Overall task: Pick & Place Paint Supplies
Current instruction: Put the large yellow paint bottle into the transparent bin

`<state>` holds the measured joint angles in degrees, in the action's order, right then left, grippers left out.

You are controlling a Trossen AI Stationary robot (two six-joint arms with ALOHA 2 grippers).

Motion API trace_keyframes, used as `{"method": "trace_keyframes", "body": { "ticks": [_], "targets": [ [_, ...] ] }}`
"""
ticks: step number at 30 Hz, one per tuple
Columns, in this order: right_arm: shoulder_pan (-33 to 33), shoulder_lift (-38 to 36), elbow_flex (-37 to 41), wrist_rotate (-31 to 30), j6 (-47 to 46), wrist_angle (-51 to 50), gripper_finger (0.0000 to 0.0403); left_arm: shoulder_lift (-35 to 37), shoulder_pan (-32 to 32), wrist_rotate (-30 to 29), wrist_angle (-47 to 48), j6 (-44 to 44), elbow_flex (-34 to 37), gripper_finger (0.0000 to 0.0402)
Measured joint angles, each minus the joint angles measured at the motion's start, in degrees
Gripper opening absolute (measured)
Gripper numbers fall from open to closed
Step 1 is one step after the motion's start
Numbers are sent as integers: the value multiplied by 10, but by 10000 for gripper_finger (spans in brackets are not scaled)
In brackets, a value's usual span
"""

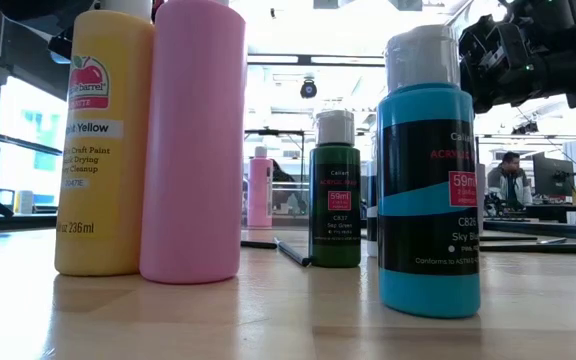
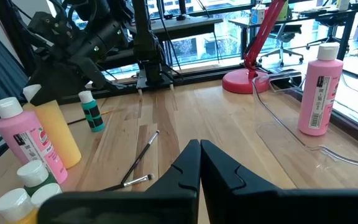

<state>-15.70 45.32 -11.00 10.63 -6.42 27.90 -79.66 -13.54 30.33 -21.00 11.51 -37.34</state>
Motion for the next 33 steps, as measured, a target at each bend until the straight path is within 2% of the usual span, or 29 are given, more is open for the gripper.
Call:
{"method": "trace_keyframes", "body": {
  "ticks": [19,33],
  "targets": [
    [0,0,0,0,0,0,2,1,0,2,-1,0,0,242],
    [0,0,0,0,0,0,2,1,0,23,1,-1,0,164]
  ]
}}
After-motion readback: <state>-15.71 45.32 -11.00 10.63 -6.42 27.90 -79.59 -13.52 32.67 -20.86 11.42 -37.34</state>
